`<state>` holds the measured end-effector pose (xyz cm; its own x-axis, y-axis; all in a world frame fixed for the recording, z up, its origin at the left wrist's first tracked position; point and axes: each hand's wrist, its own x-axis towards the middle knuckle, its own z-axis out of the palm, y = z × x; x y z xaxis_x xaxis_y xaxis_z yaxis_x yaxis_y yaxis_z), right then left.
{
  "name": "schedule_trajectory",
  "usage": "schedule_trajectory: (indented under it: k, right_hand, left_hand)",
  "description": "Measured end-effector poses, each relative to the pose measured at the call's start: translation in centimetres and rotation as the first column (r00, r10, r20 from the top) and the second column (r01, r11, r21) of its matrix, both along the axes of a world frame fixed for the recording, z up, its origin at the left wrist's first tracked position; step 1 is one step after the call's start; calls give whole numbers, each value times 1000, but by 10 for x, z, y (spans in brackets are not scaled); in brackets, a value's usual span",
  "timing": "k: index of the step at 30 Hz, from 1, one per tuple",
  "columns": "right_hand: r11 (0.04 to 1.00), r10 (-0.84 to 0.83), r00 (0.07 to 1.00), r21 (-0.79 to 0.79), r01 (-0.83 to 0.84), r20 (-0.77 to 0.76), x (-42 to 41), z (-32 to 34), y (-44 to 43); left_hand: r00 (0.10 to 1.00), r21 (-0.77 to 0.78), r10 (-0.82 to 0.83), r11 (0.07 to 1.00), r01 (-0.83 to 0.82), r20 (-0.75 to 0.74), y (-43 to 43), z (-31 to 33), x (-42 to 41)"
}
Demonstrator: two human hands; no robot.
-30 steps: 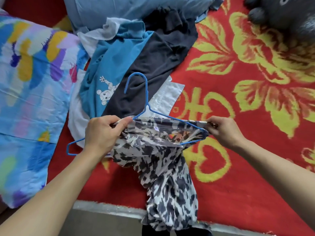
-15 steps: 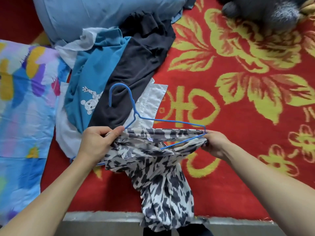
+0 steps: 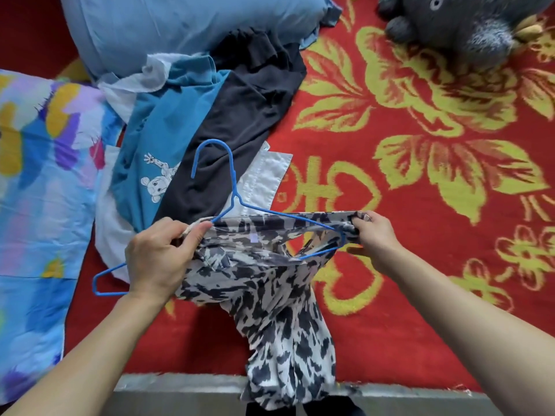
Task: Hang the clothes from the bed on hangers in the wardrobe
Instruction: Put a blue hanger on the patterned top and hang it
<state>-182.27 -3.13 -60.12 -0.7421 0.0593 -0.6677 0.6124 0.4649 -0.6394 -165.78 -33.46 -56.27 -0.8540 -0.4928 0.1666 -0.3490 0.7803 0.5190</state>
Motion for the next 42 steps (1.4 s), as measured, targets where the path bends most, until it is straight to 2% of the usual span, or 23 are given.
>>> schedule_trajectory:
  k: [4,6,8,9,10,11,14,16,21,24,26,27,28,30,32,33,36,38,40,42]
  right_hand:
    - [953,-211,963,-183,241,168,5,-11,-5]
    - [952,-193,966,-206,228,175,9,-15,0]
    - [997,12,1000,-70,-13,-7,14,-18,7]
    - [989,143,984,40,-139,-107,17,-19,8]
    - [976,203,967,115,-186,-155,21,-18,8]
    - [977,197,965,118,-178,-176,22,-19,8]
    - [999,21,983,48,-13,-182,18,-22,8]
    - [996,-32,982,77,47,-188,14,-23,7]
    - [964,73,968,266,-7,-239,0,-8,-1]
    - [914,256,904,391,-110,-343,3,7,-7]
    - [877,354,867,448,-176,-351,8,10,-7]
    - [893,321,884,419,-163,-339,9,6,-7]
    - [936,213,927,336,-104,-308,9,-1,-5]
    - [984,-125,981,108,142,-149,8,-9,-8]
    - [929,-359,932,-74,362,46,6,-10,-17]
    - [902,-402,909,-124,414,113,6,-9,-22]
    - [919,-305,938,-205,336,166,12,-2,-38]
    - [967,-158,986,-190,167,58,13,2,-41]
    - [989,-56,995,-138,45,-78,11,14,-39]
    - [976,-12,996,-218,-8,-91,11,30,-32]
  left_hand:
    - [999,171,27,985,-21,-33,4,5,1]
    - [999,180,47,983,-43,-19,2,2,5]
    - [995,186,96,978,-93,-8,-1,0,9]
    - [994,178,113,978,-110,-8,-2,-1,9]
    - [994,161,113,981,-111,-7,-2,-1,9]
    - [995,139,99,986,-97,-7,-2,-1,9]
    - [999,61,19,998,-17,-26,-4,-4,9]
    - [999,11,-24,1000,25,-32,-7,-7,9]
    - [994,-142,-97,986,90,-44,-9,-7,9]
    - [998,-273,-47,961,32,-49,-13,-1,7]
    - [995,-346,-73,937,47,-62,-14,5,6]
    - [992,-357,-106,931,75,-67,-13,8,5]
    - [987,-344,-147,932,115,-68,-10,12,5]
    - [972,-239,-229,948,211,-49,1,19,3]
    - [965,-72,-262,963,260,-5,15,23,2]
    - [963,-13,-268,963,268,21,23,23,1]
    - [941,22,-314,949,314,129,42,12,2]
    - [928,-37,-314,944,327,200,46,1,5]
    - [944,-45,-234,967,251,233,42,-7,9]
    - [965,41,-115,993,109,236,36,-15,13]
